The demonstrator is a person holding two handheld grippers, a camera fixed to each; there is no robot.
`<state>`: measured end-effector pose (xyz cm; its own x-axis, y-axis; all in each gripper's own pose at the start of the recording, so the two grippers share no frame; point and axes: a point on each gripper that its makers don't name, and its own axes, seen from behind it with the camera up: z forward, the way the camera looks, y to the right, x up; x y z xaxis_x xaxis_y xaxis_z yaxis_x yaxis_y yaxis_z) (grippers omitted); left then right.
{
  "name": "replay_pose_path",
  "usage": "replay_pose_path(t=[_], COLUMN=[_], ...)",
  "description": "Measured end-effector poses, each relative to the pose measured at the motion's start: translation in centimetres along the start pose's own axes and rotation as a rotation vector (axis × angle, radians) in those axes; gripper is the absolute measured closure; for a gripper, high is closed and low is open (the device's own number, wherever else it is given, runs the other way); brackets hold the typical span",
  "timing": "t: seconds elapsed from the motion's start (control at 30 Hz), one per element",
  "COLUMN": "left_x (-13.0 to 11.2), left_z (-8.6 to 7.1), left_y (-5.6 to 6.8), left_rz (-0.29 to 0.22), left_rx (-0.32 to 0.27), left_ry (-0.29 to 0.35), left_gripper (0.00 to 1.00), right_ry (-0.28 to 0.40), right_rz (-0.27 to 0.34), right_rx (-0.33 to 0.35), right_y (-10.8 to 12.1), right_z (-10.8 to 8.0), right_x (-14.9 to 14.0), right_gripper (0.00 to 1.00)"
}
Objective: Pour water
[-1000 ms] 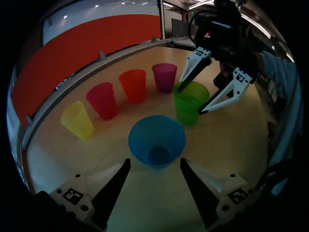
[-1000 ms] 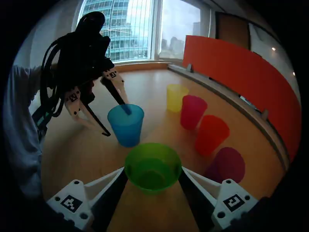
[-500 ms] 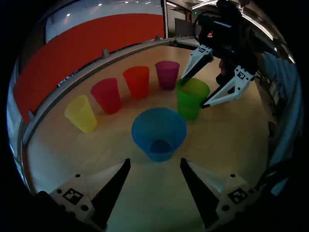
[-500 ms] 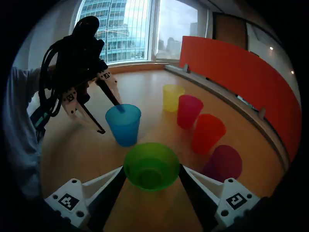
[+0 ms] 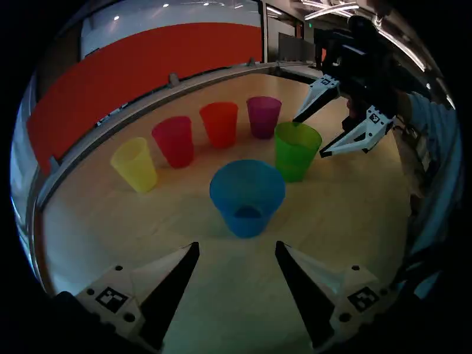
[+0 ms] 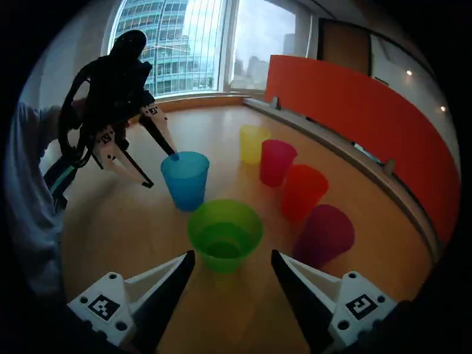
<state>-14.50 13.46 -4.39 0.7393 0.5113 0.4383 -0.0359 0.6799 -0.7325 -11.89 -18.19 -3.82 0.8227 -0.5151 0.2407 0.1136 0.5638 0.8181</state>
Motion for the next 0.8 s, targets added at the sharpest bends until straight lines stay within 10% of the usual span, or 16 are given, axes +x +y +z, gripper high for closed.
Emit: replay_pose_path(t=[0.8], left_x=[0.7], left_z=[-4.5], left_y=[-2.9], left_rz=[-0.129], left_rx=[0.157], left_ry=[0.137], left_gripper=[0.04], right_ry=[0.083], right_rz=[0.095], right_rx=[-0.181], right_y=[2.6], right_z=[-5.3], right_x=[-1.2], right_gripper=[0.0])
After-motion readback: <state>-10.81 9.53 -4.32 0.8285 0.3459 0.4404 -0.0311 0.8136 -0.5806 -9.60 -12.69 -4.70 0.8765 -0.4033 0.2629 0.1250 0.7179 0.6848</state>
